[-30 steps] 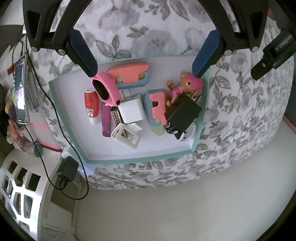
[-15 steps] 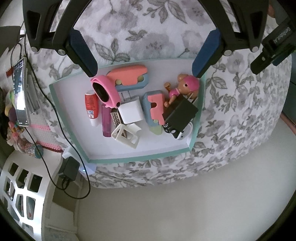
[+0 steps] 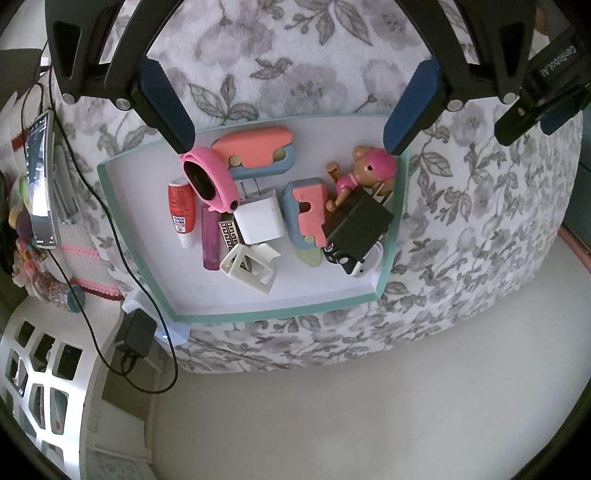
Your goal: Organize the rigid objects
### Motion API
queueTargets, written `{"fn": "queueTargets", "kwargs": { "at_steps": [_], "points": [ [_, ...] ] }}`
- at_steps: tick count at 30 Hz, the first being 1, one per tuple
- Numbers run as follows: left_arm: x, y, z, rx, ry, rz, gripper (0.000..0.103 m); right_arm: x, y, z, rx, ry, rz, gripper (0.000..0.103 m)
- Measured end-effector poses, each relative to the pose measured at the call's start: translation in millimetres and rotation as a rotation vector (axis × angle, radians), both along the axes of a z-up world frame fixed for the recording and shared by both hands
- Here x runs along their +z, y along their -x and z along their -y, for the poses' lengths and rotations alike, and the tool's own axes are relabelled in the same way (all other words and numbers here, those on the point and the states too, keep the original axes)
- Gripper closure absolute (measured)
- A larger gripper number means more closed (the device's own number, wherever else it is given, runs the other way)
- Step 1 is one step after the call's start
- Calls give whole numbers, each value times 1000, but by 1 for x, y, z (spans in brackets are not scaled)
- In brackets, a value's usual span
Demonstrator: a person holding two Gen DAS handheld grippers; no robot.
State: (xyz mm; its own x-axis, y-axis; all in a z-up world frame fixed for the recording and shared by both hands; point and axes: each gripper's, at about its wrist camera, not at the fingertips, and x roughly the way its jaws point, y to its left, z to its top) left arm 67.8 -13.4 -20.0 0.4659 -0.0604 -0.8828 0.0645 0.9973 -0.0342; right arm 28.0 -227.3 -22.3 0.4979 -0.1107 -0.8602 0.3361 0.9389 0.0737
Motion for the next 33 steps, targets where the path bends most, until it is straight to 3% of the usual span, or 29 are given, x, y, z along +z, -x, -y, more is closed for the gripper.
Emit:
{"fn": "queueTargets", "kwargs": {
  "at_steps": [33],
  "points": [
    [-4, -2, -3, 2, -18, -9, 2, -1, -1, 1, 6, 11, -8, 0]
  ]
}}
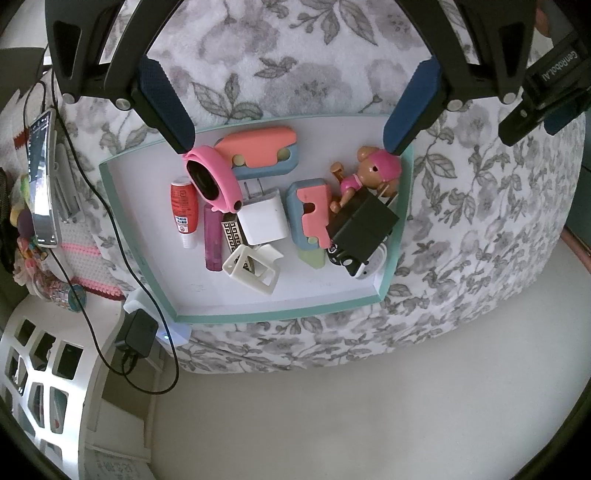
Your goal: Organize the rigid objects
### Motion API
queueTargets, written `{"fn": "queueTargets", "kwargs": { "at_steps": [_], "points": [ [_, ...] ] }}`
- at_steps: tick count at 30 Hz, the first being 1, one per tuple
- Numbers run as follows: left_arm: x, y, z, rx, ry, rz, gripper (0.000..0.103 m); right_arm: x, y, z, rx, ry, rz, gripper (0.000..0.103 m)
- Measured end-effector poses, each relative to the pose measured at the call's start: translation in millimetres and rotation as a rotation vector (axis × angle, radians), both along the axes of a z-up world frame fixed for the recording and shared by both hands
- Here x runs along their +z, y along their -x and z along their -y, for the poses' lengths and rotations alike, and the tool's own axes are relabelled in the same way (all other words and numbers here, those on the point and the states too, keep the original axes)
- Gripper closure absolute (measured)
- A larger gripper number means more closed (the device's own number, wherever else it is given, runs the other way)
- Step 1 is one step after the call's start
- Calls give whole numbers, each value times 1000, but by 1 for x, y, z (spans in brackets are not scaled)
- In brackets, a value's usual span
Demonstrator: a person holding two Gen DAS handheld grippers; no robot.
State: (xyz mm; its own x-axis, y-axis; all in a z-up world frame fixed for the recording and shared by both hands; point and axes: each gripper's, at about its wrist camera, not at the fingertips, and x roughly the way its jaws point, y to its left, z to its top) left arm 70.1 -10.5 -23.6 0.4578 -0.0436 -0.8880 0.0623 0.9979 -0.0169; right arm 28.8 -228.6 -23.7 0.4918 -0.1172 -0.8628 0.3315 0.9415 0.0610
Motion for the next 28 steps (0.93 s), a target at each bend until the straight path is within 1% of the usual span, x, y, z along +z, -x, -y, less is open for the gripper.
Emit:
{"fn": "queueTargets", "kwargs": {
  "at_steps": [18, 25, 28],
  "points": [
    [2, 1, 1, -3, 3, 10, 2, -2, 0, 0, 3, 2, -5, 0],
    [5, 4, 2, 6, -20, 29, 2, -2, 0, 0, 2, 1, -5, 0],
    [6, 4, 3, 2, -17, 32, 2, -2, 0, 0, 1, 2, -7, 0]
  ]
}}
